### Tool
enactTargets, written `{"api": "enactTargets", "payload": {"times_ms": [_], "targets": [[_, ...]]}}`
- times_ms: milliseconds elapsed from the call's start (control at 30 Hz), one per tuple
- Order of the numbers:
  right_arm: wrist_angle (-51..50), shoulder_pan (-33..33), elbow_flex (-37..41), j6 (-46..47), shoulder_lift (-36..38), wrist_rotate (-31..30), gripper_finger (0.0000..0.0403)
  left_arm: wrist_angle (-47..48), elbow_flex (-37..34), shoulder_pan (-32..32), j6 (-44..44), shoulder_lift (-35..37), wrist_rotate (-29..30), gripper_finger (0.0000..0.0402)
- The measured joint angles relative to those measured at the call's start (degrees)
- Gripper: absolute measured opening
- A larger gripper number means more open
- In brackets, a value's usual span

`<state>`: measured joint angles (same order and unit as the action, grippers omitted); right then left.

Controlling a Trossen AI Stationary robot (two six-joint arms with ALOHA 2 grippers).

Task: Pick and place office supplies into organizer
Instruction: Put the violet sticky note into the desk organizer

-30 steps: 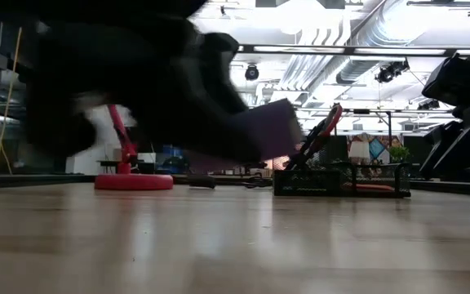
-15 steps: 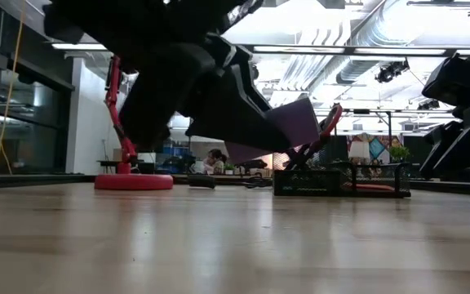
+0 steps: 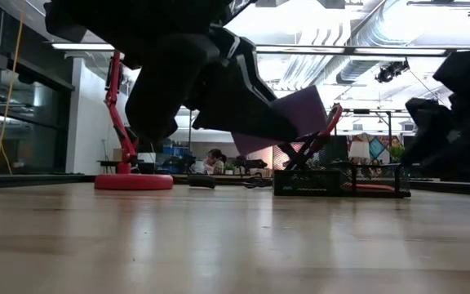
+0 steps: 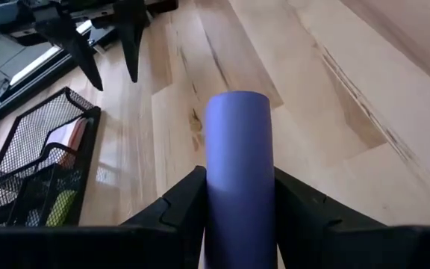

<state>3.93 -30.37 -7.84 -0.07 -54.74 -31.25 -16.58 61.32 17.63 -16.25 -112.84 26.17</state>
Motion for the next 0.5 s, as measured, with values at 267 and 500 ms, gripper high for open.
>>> {"api": "enactTargets", "payload": {"times_ms": [267,500], "targets": [[7.1,0.11,-0.02,23.31,0.0,-3.68,0.0157,-0.04,0.0,-0.02,-0.47,0.0,1.01,0.0122],[25.66,0.36,-0.04,37.95,0.04,-11.83,0.0158,-2.15,0.0,-0.42,-5.59,0.0,9.81,0.0122]]}}
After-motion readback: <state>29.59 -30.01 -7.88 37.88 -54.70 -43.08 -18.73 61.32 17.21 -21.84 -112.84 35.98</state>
